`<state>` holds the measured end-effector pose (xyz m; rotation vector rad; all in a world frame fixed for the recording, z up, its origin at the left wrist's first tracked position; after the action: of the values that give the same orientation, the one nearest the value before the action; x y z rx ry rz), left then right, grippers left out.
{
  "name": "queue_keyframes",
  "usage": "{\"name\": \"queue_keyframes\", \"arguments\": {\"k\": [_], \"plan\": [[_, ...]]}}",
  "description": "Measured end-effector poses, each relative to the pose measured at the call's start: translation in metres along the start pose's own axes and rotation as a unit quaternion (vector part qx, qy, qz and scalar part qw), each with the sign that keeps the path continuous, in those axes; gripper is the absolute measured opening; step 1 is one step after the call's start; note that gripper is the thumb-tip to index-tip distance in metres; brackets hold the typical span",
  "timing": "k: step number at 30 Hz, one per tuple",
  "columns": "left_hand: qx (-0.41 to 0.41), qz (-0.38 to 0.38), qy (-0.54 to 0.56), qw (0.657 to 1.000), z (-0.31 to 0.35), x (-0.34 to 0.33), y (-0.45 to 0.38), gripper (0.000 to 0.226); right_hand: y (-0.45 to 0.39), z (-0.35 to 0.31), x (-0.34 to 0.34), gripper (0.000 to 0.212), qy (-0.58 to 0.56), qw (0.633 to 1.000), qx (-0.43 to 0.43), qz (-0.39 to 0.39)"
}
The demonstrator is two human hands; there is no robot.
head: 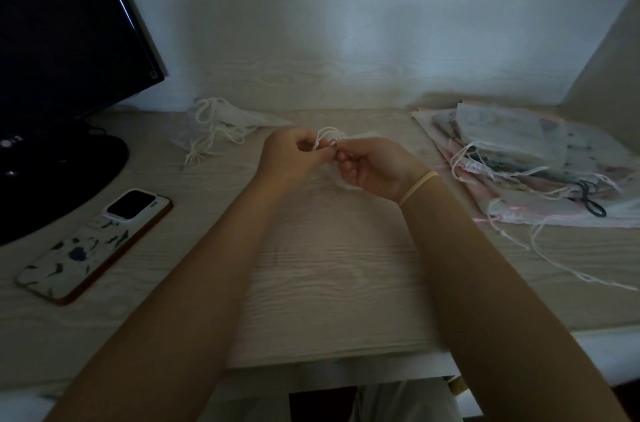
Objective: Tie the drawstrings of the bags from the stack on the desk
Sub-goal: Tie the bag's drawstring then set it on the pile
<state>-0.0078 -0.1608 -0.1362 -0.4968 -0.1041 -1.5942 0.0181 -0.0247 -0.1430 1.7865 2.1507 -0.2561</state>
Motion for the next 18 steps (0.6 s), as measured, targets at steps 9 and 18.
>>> {"name": "queue_keyframes", "arguments": {"k": [9,18], "plan": [[0.118,0.017,0.094,0.988,0.001,0.006,0.002,0.001,-0.002,-0.01,0.017,0.011,0.088,0.986,0.121,0.071],[0.065,0.057,-0.295,0.952,-0.005,0.021,0.001,0.02,0.001,-0.029,0.039,0.011,0.371,0.861,0.234,0.258]]}}
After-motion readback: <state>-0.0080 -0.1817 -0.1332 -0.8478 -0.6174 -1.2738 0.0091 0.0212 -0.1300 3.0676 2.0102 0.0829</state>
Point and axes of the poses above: each hand's wrist, its own y-axis away from the middle knuckle, its own x-axis out of the back of the hand, z = x × y, the point moved 5 cm from there along -y, towards the middle knuckle, and after that the axes turned 9 degrees about x, right-handed, at the moved point
